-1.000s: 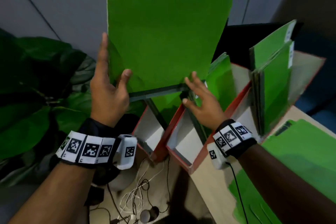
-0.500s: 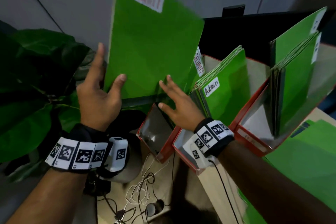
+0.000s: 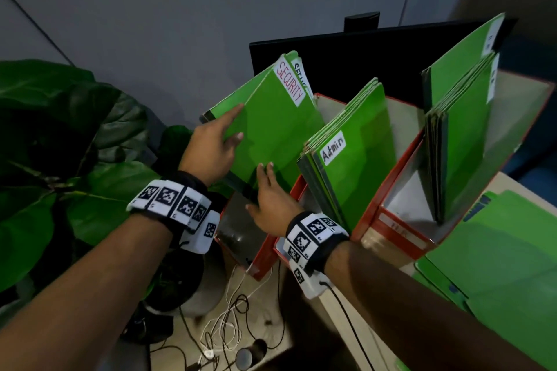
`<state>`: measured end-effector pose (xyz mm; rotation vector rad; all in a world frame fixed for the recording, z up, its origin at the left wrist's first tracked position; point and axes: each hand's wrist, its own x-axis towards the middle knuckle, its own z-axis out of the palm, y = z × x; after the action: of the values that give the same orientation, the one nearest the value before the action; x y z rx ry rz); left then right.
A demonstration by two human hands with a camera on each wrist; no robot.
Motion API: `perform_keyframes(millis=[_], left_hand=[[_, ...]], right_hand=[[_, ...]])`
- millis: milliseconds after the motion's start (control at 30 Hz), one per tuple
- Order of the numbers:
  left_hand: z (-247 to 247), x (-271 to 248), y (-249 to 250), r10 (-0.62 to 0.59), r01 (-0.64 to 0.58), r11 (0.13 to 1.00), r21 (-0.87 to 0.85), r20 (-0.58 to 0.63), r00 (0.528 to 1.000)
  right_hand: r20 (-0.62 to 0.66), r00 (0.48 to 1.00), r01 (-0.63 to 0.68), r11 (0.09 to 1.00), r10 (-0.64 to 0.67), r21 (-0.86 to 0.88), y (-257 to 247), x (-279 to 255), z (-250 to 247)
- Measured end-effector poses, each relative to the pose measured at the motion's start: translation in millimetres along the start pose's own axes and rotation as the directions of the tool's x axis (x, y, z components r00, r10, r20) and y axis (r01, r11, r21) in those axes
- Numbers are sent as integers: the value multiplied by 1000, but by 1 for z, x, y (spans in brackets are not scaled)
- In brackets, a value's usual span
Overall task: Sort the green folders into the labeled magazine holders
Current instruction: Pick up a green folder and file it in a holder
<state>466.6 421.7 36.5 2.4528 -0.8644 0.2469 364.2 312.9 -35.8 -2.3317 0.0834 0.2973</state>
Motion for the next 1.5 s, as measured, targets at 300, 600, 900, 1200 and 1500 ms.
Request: perform_keyframes(millis=[300, 600, 900, 1200, 1500], left_hand=[[48, 11, -4, -8, 6, 999, 31, 58, 998], [52, 21, 1, 69, -94, 966, 240, 111, 991], [45, 28, 27, 35, -50, 978, 201, 77, 996], [92, 5, 153, 380, -378, 899, -220, -35, 924], [197, -57, 255, 559, -424, 781, -458, 211, 802]], right_hand=[[21, 992, -128, 989, 127, 72, -8, 6, 5], [39, 997, -61, 995, 65, -83, -5, 8, 4], [-56, 971, 226, 970, -231, -86, 25, -45, -28], [-438, 887, -151, 988, 143, 17, 142, -172, -101], [-514, 678, -548, 828, 525, 122, 251, -329, -95]])
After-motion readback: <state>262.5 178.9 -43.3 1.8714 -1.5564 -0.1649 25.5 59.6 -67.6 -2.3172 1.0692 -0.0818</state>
